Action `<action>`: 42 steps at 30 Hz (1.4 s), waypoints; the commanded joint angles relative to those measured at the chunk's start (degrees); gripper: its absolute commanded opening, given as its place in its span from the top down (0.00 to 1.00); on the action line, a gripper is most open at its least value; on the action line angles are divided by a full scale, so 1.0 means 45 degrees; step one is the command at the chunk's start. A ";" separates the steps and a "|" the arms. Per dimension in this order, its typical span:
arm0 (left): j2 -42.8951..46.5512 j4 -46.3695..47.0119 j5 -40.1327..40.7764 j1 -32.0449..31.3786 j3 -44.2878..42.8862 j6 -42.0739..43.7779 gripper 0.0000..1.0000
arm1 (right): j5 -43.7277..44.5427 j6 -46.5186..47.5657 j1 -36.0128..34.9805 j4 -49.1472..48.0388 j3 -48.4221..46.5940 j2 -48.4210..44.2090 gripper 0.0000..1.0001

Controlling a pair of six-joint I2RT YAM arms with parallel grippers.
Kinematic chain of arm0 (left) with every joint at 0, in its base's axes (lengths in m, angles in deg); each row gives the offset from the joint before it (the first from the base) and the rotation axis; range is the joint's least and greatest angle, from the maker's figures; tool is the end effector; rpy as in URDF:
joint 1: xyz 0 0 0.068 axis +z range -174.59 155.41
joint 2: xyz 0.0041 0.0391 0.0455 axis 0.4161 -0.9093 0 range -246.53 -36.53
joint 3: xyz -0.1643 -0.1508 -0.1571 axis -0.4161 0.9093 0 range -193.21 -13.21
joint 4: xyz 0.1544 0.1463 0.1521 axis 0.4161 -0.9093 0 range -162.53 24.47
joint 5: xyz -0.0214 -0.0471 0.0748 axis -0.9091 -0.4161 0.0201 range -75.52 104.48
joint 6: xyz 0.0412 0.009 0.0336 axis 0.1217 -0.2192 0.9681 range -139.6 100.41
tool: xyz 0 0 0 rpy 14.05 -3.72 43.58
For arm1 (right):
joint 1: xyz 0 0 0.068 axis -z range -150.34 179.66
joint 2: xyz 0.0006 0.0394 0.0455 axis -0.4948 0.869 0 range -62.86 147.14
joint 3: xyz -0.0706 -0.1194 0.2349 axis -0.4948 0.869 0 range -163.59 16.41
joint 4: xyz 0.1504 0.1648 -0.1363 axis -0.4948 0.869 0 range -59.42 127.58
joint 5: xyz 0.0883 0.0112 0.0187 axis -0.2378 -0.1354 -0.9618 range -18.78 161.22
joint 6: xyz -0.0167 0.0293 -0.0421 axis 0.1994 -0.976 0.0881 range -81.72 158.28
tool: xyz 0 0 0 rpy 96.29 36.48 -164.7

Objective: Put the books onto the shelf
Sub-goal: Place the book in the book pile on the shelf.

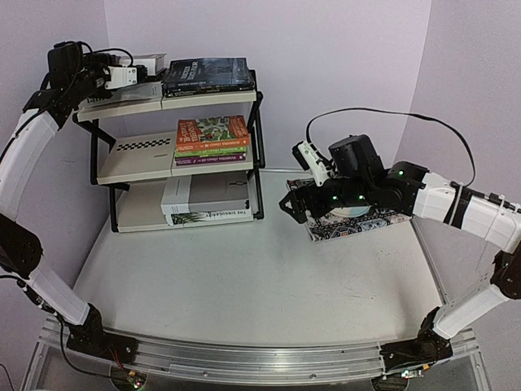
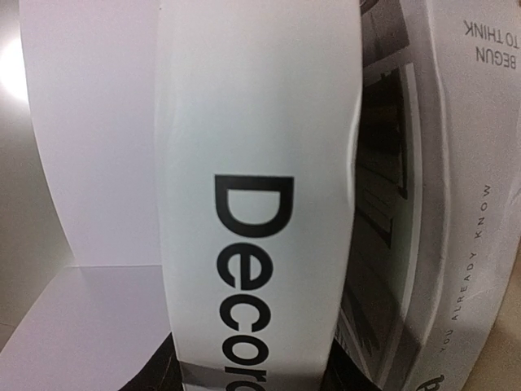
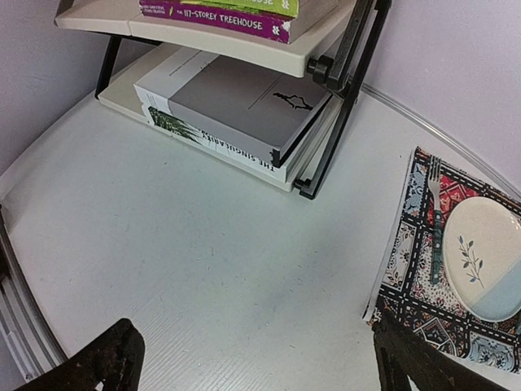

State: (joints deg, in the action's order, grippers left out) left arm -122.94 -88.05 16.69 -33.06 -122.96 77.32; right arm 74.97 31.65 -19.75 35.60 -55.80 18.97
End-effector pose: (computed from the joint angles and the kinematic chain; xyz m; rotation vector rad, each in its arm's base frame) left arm 0.3110 -0.0451 0.5307 1.3296 1.0550 1.2240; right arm 0.2231 0.2567 0.3652 -0.6385 1.7598 0.6247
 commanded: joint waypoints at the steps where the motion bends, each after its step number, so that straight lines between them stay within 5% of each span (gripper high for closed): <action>1: 0.0145 0.0217 -0.1038 0.0078 0.0025 0.0335 0.97 | -0.0180 -0.0299 0.0079 -0.0289 -0.0447 0.0112 0.02; 29: 0.0335 -0.0133 -0.0865 0.0268 0.0254 -0.0293 0.76 | -0.0677 -0.0820 0.0138 -0.0543 -0.0287 -0.0021 0.02; 31: 0.0363 -0.0231 -0.0784 0.0261 0.0264 -0.0341 0.71 | -0.0730 -0.0868 0.0139 -0.0554 -0.0281 -0.0022 0.02; 35: 0.0493 -0.0428 -0.0766 0.0261 0.0270 -0.0486 0.35 | -0.0727 -0.0977 0.0137 -0.0619 -0.0227 -0.0058 0.02; 42: 0.0784 -0.0833 -0.0659 0.0267 0.0445 -0.0633 0.24 | -0.1104 -0.1103 0.0133 -0.0696 -0.0214 -0.0056 0.02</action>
State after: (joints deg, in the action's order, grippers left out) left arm -122.31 -89.82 13.13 -32.23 -121.50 75.25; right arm 71.69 27.67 -19.49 34.17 -55.86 19.85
